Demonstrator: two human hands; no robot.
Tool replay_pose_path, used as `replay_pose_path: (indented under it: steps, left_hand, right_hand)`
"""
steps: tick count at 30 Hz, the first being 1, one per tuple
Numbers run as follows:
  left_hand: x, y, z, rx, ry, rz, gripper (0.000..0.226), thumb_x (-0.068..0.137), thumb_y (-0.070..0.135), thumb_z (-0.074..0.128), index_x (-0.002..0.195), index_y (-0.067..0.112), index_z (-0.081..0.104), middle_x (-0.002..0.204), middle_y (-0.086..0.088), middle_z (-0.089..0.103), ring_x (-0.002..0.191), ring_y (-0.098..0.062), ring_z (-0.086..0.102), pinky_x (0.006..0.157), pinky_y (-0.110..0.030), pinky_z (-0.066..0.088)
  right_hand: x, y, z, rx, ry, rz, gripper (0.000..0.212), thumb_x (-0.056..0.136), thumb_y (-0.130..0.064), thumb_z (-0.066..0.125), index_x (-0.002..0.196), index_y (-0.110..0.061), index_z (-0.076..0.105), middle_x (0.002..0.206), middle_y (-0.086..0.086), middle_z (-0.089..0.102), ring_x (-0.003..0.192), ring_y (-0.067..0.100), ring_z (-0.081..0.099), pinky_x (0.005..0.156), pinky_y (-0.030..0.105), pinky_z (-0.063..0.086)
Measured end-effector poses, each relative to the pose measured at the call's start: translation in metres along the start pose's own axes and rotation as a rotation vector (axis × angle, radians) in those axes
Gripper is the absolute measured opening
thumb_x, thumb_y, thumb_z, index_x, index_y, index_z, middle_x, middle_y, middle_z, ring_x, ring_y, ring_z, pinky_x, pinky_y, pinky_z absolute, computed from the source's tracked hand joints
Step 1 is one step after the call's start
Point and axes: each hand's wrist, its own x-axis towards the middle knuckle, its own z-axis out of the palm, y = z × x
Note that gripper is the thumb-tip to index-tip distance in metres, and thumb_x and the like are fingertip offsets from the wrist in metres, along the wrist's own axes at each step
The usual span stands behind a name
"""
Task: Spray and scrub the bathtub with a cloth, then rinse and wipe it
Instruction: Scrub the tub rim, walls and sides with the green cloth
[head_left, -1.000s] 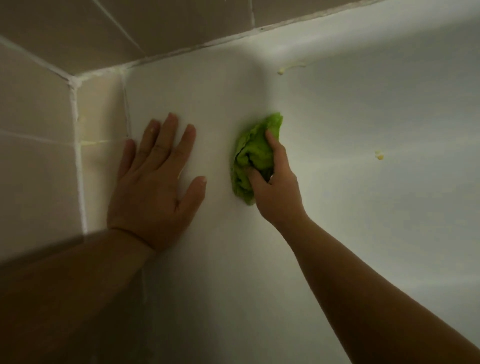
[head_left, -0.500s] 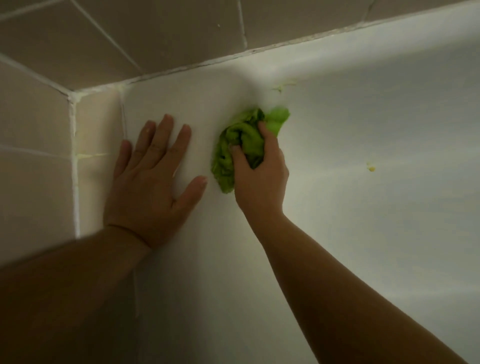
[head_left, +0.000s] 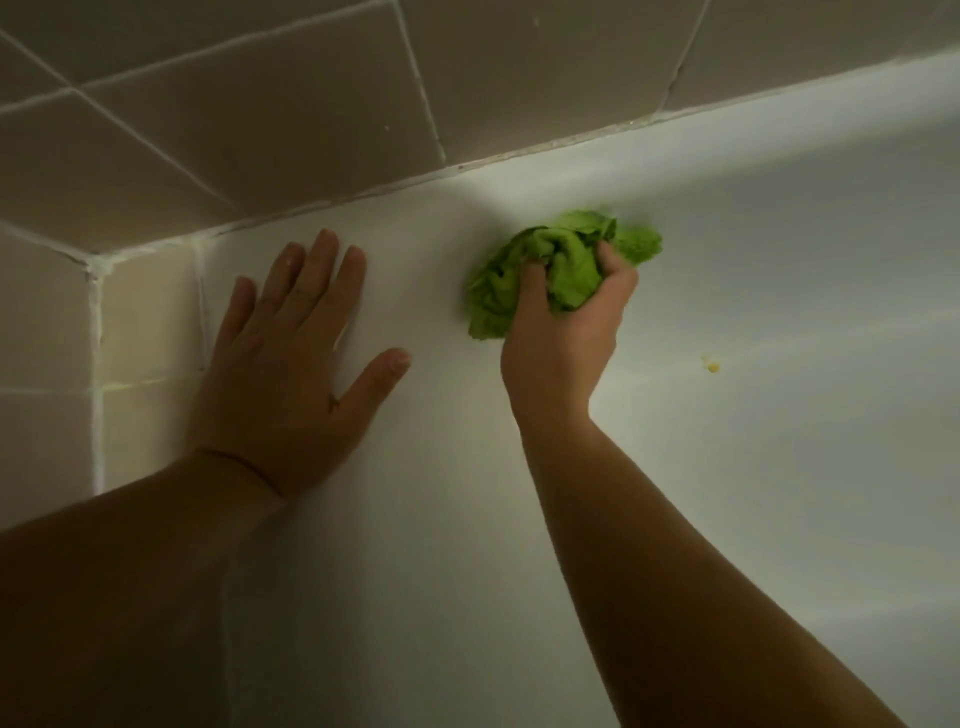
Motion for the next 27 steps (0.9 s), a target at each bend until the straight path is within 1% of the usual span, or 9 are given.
replay_pose_path:
  steps: [4,7,10,13,15,18,20,23,27]
  left_hand:
    - [0.012,-0.004,0.001,0.017,0.018,0.1,0.081,0.099,0.065,0.031,0.165,0.02,0.019,0.172,-0.001,0.013,0.159,-0.022,0.011,0.127,-0.046,0.006]
    - [0.028,-0.006,0.002,0.034,0.022,0.192,0.079,0.1,0.062,0.032,0.164,0.018,0.022,0.172,-0.002,0.016,0.159,-0.02,0.013,0.127,-0.044,0.008]
    - [0.044,-0.006,0.002,0.029,0.051,0.282,0.078,0.1,0.059,0.037,0.163,0.014,0.028,0.17,-0.005,0.023,0.157,-0.021,0.019,0.127,-0.043,0.011]
    - [0.058,-0.005,0.002,0.035,0.067,0.357,0.077,0.1,0.058,0.039,0.161,0.012,0.031,0.169,-0.007,0.025,0.157,-0.022,0.022,0.128,-0.037,0.01]
    - [0.067,-0.003,0.001,0.049,0.073,0.413,0.077,0.1,0.057,0.04,0.161,0.01,0.032,0.168,-0.009,0.027,0.156,-0.024,0.025,0.128,-0.04,0.014]
    - [0.081,-0.001,0.002,0.054,0.072,0.505,0.075,0.1,0.053,0.043,0.16,0.008,0.033,0.167,-0.012,0.028,0.154,-0.027,0.028,0.128,-0.04,0.018]
    - [0.089,-0.001,0.001,0.055,0.074,0.554,0.075,0.1,0.051,0.045,0.16,0.007,0.033,0.168,-0.012,0.027,0.154,-0.027,0.029,0.127,-0.041,0.021]
    - [0.095,-0.002,-0.001,0.062,0.06,0.614,0.077,0.1,0.052,0.046,0.161,0.007,0.031,0.168,-0.012,0.026,0.154,-0.026,0.028,0.127,-0.041,0.021]
    - [0.1,0.0,-0.003,0.077,0.056,0.648,0.079,0.099,0.054,0.047,0.16,0.006,0.031,0.168,-0.013,0.026,0.154,-0.025,0.027,0.128,-0.036,0.018]
  right_hand:
    - [-0.013,0.004,0.006,-0.048,-0.107,0.046,0.045,0.097,-0.027,0.067,0.136,-0.026,0.044,0.125,0.002,0.057,0.114,0.02,0.059,0.099,0.05,0.054]
    - [-0.013,-0.009,0.01,-0.023,-0.165,0.028,0.045,0.096,-0.025,0.069,0.133,-0.022,0.044,0.123,0.004,0.054,0.111,0.018,0.059,0.096,0.047,0.057]
    - [0.013,-0.025,-0.002,0.06,-0.036,0.006,0.048,0.096,-0.027,0.07,0.135,-0.023,0.041,0.13,0.005,0.054,0.117,0.021,0.059,0.1,0.044,0.055]
    - [0.04,-0.018,-0.021,0.062,0.063,-0.017,0.052,0.097,-0.037,0.066,0.139,-0.029,0.036,0.136,0.005,0.054,0.122,0.021,0.059,0.103,0.044,0.054]
    - [0.042,-0.004,-0.025,-0.007,0.022,0.013,0.053,0.098,-0.037,0.064,0.14,-0.03,0.033,0.139,0.006,0.053,0.123,0.023,0.059,0.105,0.045,0.052]
    - [0.03,0.01,-0.014,-0.027,-0.078,0.057,0.051,0.099,-0.022,0.065,0.14,-0.018,0.036,0.136,0.012,0.052,0.12,0.026,0.057,0.106,0.046,0.049]
    - [0.025,0.013,-0.007,-0.032,-0.149,0.047,0.047,0.097,-0.017,0.068,0.134,-0.014,0.04,0.131,0.013,0.053,0.115,0.026,0.057,0.103,0.046,0.05]
    - [0.037,0.017,-0.015,-0.045,-0.19,-0.035,0.044,0.092,-0.02,0.073,0.122,-0.021,0.041,0.122,0.013,0.056,0.109,0.026,0.061,0.093,0.047,0.056]
    - [0.06,0.041,-0.031,-0.108,-0.155,-0.024,0.045,0.094,-0.026,0.067,0.125,-0.033,0.035,0.132,0.009,0.053,0.116,0.024,0.059,0.099,0.044,0.054]
